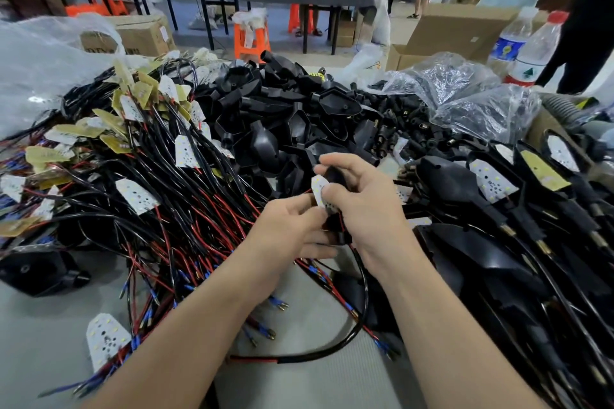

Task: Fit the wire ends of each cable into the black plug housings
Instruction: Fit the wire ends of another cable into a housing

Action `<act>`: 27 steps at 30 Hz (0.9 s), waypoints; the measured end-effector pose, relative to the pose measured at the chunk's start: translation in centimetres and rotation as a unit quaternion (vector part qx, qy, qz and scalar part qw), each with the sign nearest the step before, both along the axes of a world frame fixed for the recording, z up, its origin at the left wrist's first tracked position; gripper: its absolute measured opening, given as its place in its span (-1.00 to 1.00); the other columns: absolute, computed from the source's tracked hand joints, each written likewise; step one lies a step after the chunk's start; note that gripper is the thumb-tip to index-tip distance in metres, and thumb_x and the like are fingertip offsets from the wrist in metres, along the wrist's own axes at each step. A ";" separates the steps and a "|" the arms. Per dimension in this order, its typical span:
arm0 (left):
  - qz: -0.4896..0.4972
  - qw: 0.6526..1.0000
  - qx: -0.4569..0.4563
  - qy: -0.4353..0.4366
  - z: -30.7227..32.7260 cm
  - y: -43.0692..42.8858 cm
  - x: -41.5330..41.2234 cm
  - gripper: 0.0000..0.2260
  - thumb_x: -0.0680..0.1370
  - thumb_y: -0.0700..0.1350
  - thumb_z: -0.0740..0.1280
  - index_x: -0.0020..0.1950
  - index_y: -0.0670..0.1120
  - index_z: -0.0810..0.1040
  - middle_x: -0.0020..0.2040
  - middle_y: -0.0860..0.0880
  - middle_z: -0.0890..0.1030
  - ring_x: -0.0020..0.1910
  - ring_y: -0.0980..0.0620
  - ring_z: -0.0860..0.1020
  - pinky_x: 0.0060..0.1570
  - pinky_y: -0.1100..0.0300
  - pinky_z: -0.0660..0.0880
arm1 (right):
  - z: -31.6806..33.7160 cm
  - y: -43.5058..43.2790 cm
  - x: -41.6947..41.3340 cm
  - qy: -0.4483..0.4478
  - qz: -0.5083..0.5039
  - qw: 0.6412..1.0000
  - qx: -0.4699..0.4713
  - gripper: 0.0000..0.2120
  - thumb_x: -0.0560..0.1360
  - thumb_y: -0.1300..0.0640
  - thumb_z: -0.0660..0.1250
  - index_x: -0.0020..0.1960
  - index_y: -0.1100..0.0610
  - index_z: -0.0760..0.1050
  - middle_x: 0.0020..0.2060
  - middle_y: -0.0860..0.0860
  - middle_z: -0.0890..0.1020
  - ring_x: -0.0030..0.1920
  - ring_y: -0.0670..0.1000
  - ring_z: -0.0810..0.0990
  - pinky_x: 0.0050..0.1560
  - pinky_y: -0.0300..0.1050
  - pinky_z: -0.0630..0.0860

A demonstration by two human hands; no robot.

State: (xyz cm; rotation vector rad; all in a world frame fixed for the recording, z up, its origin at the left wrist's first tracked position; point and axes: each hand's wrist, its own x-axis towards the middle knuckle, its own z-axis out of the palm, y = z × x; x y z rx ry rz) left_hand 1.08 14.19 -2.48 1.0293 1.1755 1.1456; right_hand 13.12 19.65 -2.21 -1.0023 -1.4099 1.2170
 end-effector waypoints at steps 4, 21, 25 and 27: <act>0.097 0.993 0.026 0.059 0.1 0.0 -0.3 -0.81 0.63 -0.27 0.35 -0.09 -0.13 0.73 -0.35 -0.07 0.69 -0.38 0.05 0.67 -0.33 0.24 0.62 | 0.2 0.0 0.5 -0.122 0.012 0.989 0.083 -0.57 0.45 0.27 0.31 0.14 -0.18 0.66 0.01 -0.16 0.71 0.00 -0.14 0.64 0.02 -0.03 0.59; -0.156 0.973 -0.027 -0.170 -0.3 0.2 -2.6 -0.50 0.53 -0.17 0.38 0.48 -0.12 0.51 0.00 -0.05 0.63 -0.05 0.03 0.62 -0.07 0.16 0.60 | 1.9 -0.3 2.8 0.086 0.238 0.964 -0.080 -0.80 0.42 0.28 0.36 -0.20 -0.01 0.62 0.23 -0.02 0.68 0.16 -0.11 0.64 0.11 -0.20 0.56; -0.080 0.982 -0.006 -0.173 -0.6 0.6 -2.2 -0.52 0.48 -0.18 0.42 0.42 -0.11 0.57 -0.03 -0.04 0.67 -0.13 0.05 0.66 -0.09 0.18 0.63 | 2.4 -0.3 3.2 0.013 0.171 0.985 -0.009 -0.77 0.44 0.30 0.37 -0.20 -0.03 0.59 0.26 -0.09 0.66 0.11 -0.14 0.65 -0.02 -0.24 0.49; -0.063 0.984 0.018 -0.168 -0.8 0.7 -2.1 -0.54 0.47 -0.21 0.45 0.39 -0.07 0.60 0.08 -0.08 0.67 -0.02 0.01 0.68 -0.02 0.14 0.64 | 2.5 -0.2 3.4 -0.017 0.147 0.989 0.022 -0.68 0.49 0.38 0.37 -0.21 -0.04 0.61 0.24 -0.10 0.66 0.12 -0.12 0.65 0.02 -0.15 0.51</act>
